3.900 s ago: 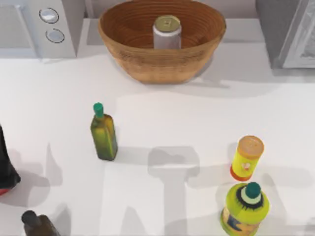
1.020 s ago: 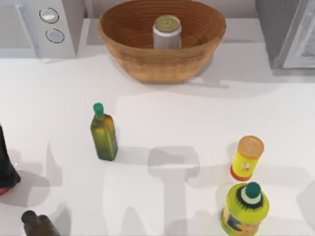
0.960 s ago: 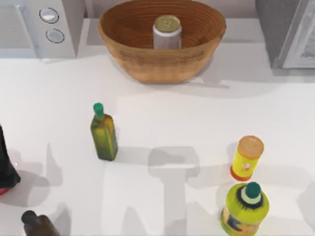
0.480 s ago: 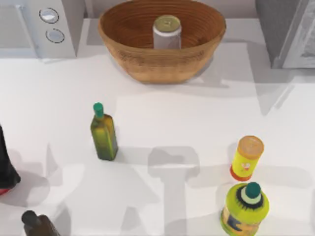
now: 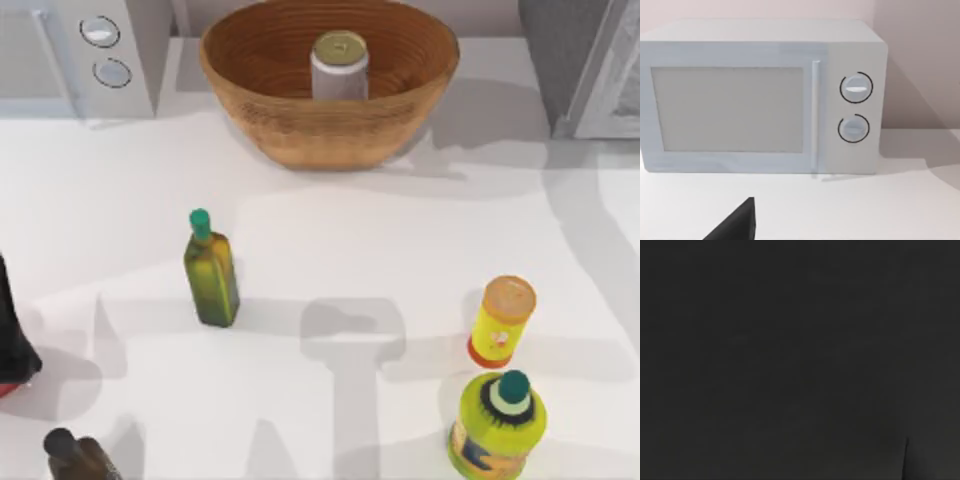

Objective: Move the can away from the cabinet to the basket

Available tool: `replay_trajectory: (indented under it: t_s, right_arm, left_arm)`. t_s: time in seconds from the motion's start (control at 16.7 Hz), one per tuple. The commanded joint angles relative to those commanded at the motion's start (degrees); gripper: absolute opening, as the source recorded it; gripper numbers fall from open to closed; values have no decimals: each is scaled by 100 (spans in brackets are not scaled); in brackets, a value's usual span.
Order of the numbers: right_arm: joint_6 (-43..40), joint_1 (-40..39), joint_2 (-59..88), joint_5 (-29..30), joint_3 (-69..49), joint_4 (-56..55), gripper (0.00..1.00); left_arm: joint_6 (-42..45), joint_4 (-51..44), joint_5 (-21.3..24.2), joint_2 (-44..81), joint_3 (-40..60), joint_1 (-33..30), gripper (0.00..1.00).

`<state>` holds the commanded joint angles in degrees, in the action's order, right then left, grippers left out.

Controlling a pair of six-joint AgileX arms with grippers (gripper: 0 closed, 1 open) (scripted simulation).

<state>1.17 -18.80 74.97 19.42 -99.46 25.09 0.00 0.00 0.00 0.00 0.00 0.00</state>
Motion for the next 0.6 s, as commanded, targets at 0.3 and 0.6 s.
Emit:
replay_trajectory:
  t_s: [0.3,0.6]
  right_arm:
    - [-5,-654,-93,655,84,6,100]
    - [-71,-470,-137,721,-34,14,100]
  left_arm:
    - [0,0,0,0,0,0,100]
    - [0,0,0,0,0,0,100]
